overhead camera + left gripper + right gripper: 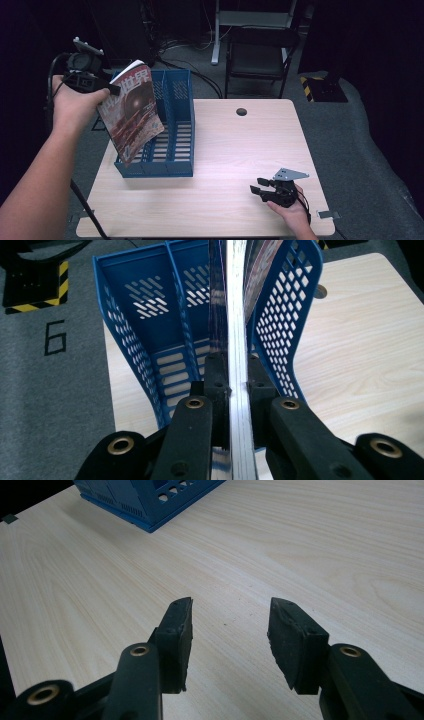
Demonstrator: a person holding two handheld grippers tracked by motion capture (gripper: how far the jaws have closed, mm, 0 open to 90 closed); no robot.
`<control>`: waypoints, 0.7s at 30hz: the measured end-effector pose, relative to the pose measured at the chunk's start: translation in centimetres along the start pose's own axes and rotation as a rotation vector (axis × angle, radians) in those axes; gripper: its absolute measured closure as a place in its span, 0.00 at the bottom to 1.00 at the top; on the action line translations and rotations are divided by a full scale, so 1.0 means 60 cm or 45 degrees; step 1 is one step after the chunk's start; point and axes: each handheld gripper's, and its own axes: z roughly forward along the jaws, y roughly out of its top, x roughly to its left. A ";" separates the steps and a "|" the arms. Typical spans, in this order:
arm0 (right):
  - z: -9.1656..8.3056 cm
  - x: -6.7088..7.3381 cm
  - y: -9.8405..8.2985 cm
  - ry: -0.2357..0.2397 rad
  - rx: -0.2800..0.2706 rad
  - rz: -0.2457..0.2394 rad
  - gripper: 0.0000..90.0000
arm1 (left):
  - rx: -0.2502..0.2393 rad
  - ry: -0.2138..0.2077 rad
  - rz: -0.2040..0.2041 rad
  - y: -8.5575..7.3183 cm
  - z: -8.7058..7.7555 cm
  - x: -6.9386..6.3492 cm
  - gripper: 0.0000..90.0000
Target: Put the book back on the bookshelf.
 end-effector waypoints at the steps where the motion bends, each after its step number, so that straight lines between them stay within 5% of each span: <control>1: 0.000 0.000 0.000 0.001 0.001 0.000 0.58 | 0.001 0.008 -0.009 0.001 0.002 0.000 0.93; 21: -0.003 -0.001 0.001 0.014 0.004 0.003 0.58 | -0.035 0.041 -0.072 0.017 0.045 -0.005 0.93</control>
